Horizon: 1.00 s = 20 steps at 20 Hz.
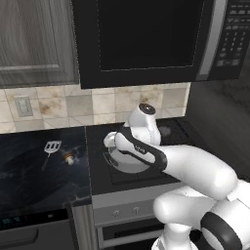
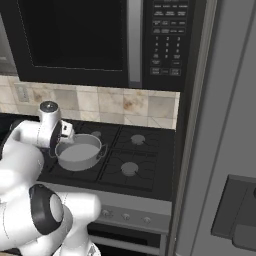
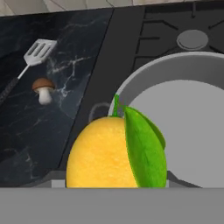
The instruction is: Put the lemon and mushroom in the pot. Retrieve the spatula and lightly stir the vegetables in the pot.
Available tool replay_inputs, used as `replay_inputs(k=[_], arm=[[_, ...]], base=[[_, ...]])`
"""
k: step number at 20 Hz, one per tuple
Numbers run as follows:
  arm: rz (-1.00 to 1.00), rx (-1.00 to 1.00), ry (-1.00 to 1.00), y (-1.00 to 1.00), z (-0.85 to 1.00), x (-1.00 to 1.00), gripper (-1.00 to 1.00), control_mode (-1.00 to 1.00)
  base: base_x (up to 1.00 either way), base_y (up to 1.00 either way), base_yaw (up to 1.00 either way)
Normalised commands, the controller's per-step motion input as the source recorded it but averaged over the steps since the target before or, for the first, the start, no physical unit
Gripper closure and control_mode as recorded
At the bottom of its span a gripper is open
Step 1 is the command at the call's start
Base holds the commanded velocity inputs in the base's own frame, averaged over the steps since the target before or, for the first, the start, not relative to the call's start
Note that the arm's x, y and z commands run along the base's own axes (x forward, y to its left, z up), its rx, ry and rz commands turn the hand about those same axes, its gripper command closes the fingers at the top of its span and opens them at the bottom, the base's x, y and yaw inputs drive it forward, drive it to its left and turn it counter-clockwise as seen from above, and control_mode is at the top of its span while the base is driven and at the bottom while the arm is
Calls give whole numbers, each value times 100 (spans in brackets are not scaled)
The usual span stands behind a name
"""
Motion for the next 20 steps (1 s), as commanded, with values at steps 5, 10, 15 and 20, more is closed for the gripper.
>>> replay_inputs(k=[5, 10, 15, 20], arm=[[7, 0, 6, -63, 43, 0, 100, -100], [1, -8, 29, -26, 9, 7, 100, -100], [0, -20, 54, 0, -3, 18, 100, -100], [0, -5, 11, 0, -3, 16, 100, -100]], base=[[0, 0, 0], [0, 0, 0], [0, 0, 0], [0, 0, 0]])
